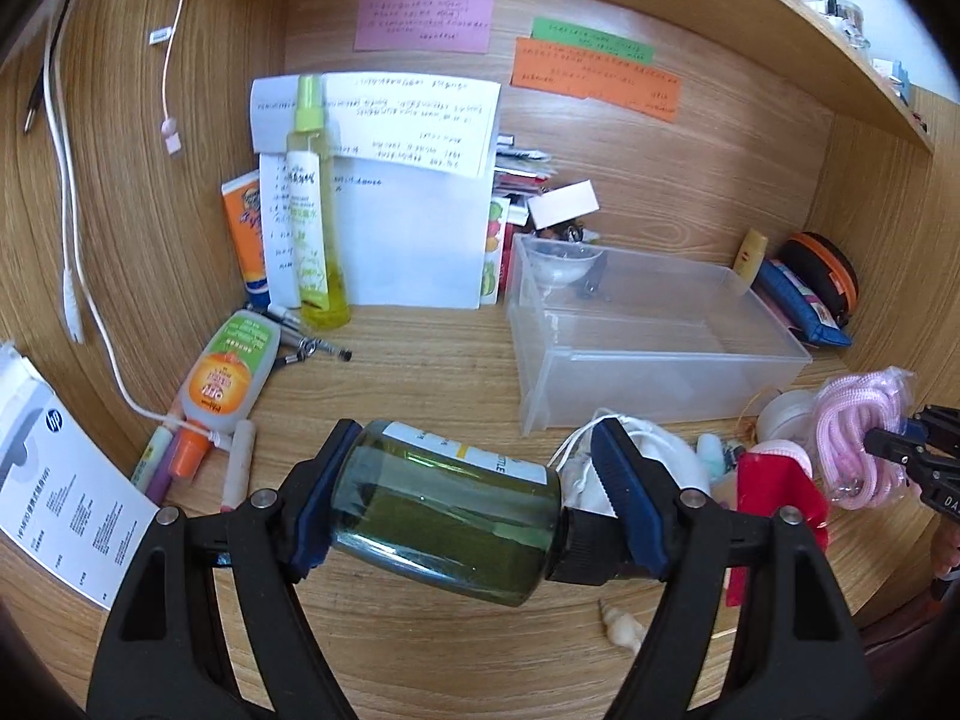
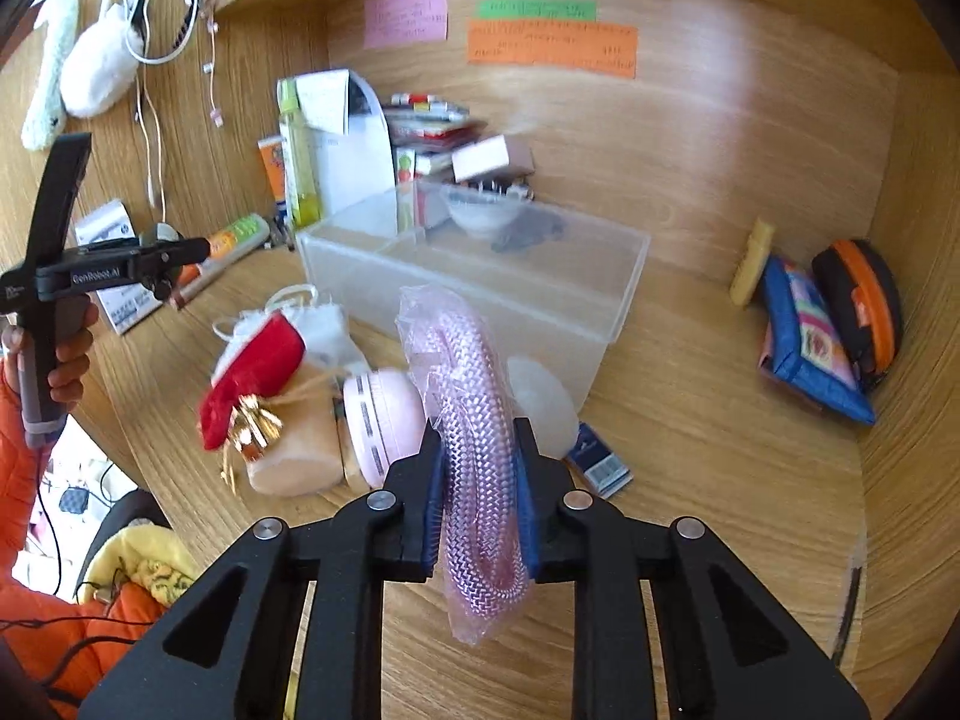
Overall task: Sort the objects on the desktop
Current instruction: 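Carry the green bottle and pink rope bag into the clear box, open both grippers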
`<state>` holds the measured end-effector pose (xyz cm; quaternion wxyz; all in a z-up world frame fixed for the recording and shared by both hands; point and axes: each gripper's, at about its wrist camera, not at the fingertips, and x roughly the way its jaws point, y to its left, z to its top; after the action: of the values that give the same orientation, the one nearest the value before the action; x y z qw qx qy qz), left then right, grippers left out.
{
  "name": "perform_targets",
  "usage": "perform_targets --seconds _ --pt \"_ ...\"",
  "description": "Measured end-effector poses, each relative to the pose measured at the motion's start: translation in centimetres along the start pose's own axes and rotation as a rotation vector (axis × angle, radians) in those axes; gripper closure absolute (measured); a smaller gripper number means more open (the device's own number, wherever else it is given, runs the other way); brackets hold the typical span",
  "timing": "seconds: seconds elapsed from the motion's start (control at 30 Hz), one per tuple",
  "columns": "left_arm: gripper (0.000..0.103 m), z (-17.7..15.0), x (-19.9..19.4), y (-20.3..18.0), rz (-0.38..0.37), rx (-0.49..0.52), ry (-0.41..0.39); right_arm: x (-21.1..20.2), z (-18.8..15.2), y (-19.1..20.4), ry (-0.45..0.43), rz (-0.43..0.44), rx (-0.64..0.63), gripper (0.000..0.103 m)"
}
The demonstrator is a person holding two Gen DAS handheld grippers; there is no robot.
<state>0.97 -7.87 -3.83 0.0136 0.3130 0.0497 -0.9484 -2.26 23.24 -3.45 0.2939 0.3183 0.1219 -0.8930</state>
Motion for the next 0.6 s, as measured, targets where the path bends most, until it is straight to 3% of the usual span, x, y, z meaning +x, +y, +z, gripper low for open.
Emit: perform_targets --seconds 0.33,0.6 --pt "0.026 2.0 -0.2 -1.7 -0.022 0.019 -0.033 -2.4 4.0 -0.4 -0.096 -0.003 0.011 0.085" --pt "0.026 4.6 1.3 -2.8 -0.022 0.025 -0.049 -1.8 7.7 -1.2 -0.161 -0.018 0.022 0.085"
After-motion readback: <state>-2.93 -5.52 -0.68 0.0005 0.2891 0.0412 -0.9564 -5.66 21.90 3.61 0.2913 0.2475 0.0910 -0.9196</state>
